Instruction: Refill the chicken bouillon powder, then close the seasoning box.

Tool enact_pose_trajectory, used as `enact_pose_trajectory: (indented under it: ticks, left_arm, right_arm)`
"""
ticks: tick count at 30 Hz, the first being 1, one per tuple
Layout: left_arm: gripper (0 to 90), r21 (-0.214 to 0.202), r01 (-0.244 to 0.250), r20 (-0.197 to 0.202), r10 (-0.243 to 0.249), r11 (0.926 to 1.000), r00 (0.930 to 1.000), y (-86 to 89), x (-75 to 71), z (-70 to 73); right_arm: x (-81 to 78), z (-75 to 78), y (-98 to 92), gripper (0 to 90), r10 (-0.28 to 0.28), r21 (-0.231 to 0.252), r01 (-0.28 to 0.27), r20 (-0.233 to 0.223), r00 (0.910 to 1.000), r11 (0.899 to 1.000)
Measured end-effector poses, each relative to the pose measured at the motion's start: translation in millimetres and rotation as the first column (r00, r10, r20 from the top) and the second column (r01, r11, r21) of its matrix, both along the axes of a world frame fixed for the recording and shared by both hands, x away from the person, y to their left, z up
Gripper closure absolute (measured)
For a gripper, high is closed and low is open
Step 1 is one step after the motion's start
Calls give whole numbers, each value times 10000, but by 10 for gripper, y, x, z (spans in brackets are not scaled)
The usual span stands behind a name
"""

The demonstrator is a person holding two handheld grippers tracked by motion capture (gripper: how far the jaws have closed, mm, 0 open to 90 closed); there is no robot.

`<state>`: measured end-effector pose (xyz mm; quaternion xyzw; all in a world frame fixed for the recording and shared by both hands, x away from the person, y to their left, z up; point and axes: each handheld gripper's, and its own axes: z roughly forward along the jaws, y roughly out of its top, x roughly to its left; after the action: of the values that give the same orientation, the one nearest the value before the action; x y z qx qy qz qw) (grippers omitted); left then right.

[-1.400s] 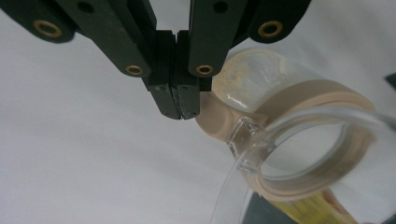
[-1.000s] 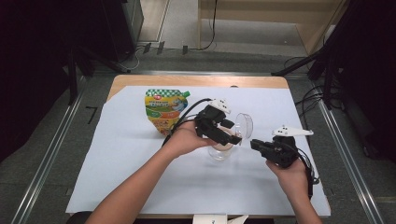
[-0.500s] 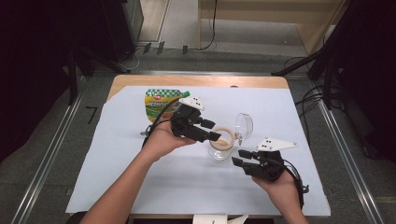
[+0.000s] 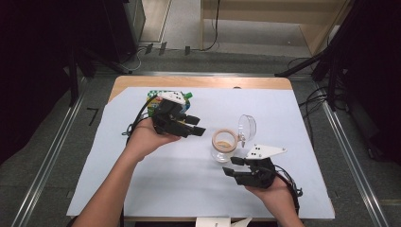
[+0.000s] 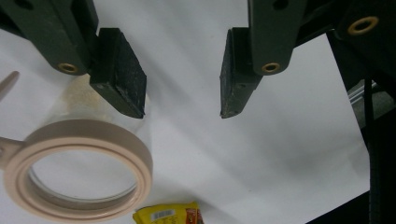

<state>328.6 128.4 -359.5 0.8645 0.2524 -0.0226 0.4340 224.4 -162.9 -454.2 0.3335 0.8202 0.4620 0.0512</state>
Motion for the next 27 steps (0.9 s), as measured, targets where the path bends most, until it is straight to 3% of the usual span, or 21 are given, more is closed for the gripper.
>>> enact_pose_trajectory:
  ticks: [2,6,11,18,27]
  left_arm:
    - [498,-65,-250,44,250,9997,9997,98,12,19]
    - [515,-317,-490,-240,483,9983,9985,234,47,32]
    - [517,-296,-839,-134,835,9960,9964,445,55,71]
    - [452,-370,-1257,-45,1256,9914,9921,707,53,163]
    - [425,-537,-1862,73,1869,9810,9824,1094,54,227]
  right_arm:
    - [-4,-16,39,497,128,-37,-128,-57,9999,9999]
    - [0,-40,74,496,297,-257,-299,-104,9995,9992]
    - [5,-54,90,496,322,-330,-329,-219,9992,9989]
    - [11,-74,127,496,536,-319,-542,-201,9984,9980]
    - [-5,-81,179,489,850,-300,-854,-151,9963,9959]
